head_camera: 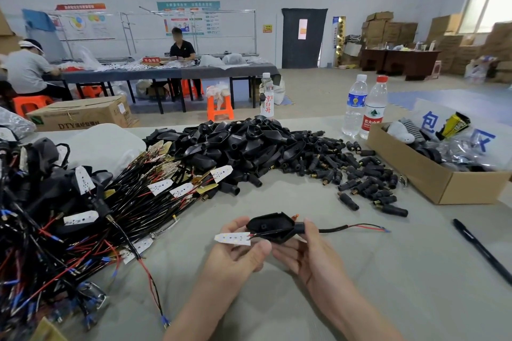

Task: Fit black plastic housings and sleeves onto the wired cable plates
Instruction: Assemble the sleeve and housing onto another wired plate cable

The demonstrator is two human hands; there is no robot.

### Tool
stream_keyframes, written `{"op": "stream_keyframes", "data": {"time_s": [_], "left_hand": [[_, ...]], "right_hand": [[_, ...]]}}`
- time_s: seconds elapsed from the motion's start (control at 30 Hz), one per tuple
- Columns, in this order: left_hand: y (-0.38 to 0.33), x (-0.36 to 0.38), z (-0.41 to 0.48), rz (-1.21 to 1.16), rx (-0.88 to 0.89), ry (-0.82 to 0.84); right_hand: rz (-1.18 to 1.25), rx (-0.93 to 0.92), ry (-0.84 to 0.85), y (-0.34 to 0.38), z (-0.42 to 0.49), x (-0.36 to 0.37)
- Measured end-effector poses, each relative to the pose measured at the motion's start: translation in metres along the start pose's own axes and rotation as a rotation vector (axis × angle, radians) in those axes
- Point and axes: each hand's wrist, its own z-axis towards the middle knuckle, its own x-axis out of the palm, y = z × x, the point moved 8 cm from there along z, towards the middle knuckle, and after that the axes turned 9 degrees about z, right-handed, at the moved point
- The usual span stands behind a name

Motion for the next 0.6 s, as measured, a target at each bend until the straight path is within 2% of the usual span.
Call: {"op": "stream_keyframes", "data": {"time_s": [0.23,0.37,0.5,0.6], "left_hand": [[-0.002,-0.015,-0.004,-0.051,-0.067,-0.046],[-0.002,-0.017,-0.004,-0.099,-0.072,-0.067],[0.007,-0.03,0.0,-0.23,-0.129,-0.174],[0.005,-0.036,0.001,-0.135,-0.068,-0.219]], "right_hand": [[-0.067,-0.107,-0.104,0.016,0.003,-0.017],[-0.133,-0.107,-0.08,0.014,0.002,-0.017],[-0.153,-0.089,-0.045,0.011,0.001,-0.014],[-0.149,-0.077,-0.028,0.011,0.0,-0.012]]}}
